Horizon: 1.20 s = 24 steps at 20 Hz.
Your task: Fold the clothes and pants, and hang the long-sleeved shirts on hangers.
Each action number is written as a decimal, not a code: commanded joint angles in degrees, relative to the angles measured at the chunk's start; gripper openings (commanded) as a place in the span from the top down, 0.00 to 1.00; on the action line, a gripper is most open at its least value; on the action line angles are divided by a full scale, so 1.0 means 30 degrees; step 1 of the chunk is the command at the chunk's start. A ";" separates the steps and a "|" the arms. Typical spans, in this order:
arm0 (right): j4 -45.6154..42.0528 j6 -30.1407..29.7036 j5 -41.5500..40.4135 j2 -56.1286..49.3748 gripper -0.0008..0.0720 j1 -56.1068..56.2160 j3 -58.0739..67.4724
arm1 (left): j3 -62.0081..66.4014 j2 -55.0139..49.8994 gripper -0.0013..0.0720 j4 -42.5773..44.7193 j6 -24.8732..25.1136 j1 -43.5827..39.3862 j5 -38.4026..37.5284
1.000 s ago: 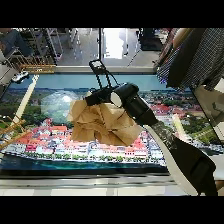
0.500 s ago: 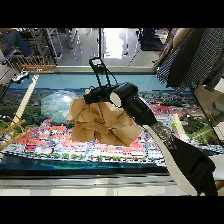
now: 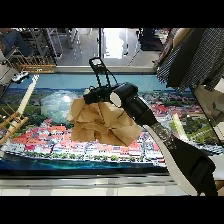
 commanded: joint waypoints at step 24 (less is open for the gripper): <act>-0.2113 0.2499 0.0189 0.0430 0.96 -0.7206 0.0291 | -0.0073 0.5260 0.97 -1.0469 1.4979 -1.7974 -1.7864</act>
